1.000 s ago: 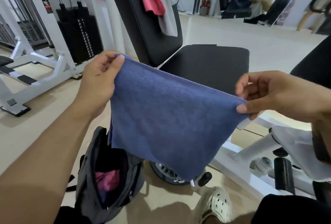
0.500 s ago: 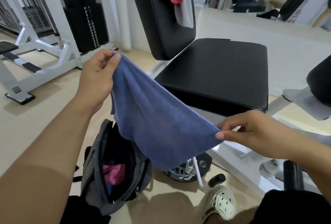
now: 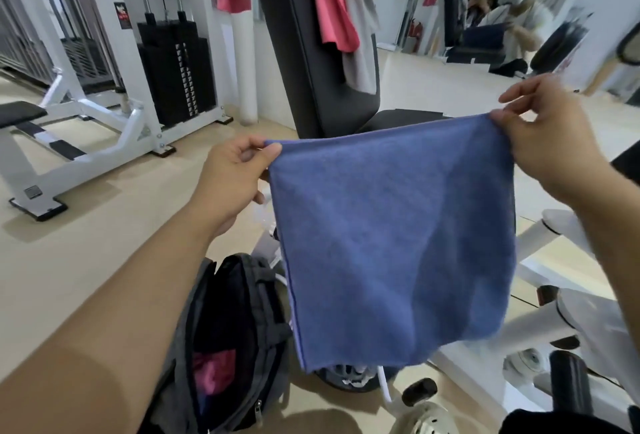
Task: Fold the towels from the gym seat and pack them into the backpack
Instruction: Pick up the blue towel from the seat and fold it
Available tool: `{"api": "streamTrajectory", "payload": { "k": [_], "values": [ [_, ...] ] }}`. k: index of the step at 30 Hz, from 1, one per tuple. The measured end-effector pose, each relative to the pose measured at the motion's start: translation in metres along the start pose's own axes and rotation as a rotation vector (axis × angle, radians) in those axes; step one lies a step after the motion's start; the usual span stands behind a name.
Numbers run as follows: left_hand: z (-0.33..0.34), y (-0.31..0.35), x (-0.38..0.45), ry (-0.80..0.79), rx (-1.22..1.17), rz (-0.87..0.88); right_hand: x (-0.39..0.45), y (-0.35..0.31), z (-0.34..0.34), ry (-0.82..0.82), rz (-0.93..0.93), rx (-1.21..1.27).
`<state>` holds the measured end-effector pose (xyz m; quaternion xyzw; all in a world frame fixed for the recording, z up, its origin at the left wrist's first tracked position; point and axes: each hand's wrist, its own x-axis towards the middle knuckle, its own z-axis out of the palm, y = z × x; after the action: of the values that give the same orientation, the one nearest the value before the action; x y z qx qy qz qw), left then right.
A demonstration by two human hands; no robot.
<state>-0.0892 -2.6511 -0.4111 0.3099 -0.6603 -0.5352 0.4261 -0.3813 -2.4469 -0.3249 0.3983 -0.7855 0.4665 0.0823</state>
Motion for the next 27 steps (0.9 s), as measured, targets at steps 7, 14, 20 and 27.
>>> {"api": "streamTrajectory", "payload": {
  "k": [7, 14, 20, 27],
  "values": [
    [0.014, -0.020, 0.024, 0.092, -0.042, -0.190, 0.026, 0.049, 0.040, -0.378, 0.162, 0.150],
    [0.008, -0.040, 0.052, 0.172, 0.451, -0.025, 0.030, 0.056, 0.070, -0.236, 0.014, -0.192],
    [0.016, -0.057, 0.055, 0.166, 0.563, -0.111, 0.029, 0.065, 0.091, -0.234, -0.093, -0.335],
    [0.020, -0.049, 0.056, 0.176, 0.376, -0.144, 0.029, 0.064, 0.091, -0.298, 0.153, -0.650]
  ]
}}
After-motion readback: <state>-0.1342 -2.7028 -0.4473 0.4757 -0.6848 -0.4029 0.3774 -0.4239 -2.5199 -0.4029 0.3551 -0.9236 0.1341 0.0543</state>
